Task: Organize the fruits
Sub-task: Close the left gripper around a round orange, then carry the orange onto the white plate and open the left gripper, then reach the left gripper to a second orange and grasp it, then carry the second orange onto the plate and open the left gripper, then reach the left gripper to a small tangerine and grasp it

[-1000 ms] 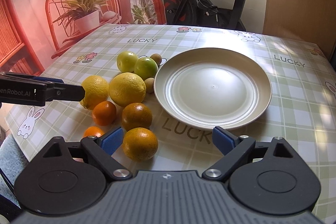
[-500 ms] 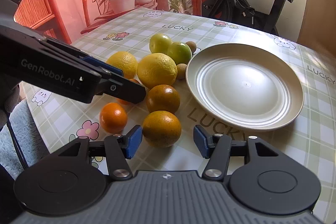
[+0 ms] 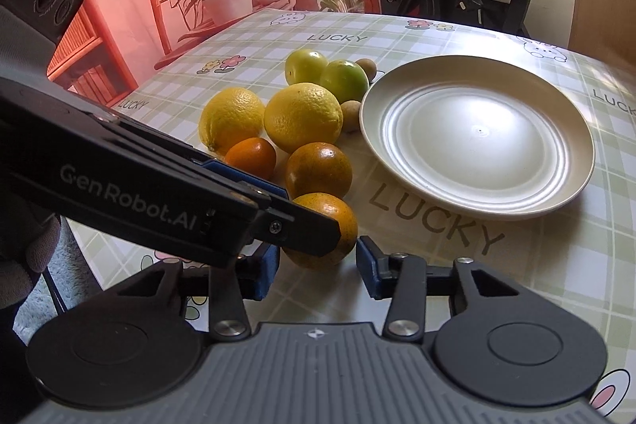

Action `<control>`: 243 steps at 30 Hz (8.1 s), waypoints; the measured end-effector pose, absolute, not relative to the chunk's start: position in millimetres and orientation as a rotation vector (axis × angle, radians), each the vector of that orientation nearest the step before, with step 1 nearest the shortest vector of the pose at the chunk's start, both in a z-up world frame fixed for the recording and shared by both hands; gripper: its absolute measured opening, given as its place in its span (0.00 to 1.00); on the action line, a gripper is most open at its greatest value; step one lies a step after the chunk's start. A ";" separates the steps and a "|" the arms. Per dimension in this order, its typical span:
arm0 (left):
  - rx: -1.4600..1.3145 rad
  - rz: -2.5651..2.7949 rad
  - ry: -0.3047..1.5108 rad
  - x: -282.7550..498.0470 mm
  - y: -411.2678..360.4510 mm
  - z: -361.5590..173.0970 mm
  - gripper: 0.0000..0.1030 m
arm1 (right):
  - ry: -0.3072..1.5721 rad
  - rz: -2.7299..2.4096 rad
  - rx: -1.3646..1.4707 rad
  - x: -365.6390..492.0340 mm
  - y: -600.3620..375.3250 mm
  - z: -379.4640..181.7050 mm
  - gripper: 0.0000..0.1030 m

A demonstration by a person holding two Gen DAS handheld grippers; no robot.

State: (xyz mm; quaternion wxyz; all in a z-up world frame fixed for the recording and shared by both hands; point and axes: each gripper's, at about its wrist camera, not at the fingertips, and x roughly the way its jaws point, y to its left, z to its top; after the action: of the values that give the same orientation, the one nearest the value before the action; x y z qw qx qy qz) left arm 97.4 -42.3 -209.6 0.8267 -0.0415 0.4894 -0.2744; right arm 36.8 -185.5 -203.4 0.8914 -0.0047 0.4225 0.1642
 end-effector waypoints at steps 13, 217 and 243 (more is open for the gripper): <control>0.002 -0.688 0.936 97.5 -67.1 -189.9 0.42 | 0.852 0.265 -0.003 27.0 -192.9 -187.5 0.43; -0.012 -0.521 0.794 158.9 -54.2 -166.0 0.40 | 0.724 0.138 -0.001 108.3 -193.7 -185.6 0.44; -0.140 -0.369 0.810 85.6 49.9 -165.9 0.41 | 0.746 0.238 -0.005 49.5 -158.3 -175.6 0.44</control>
State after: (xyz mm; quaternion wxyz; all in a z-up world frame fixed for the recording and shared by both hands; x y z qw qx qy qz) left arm 85.6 49.9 -165.9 0.9002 -0.0678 0.3915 -0.1781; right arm 49.5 -158.3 -175.6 0.9243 -0.0023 0.3636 0.1162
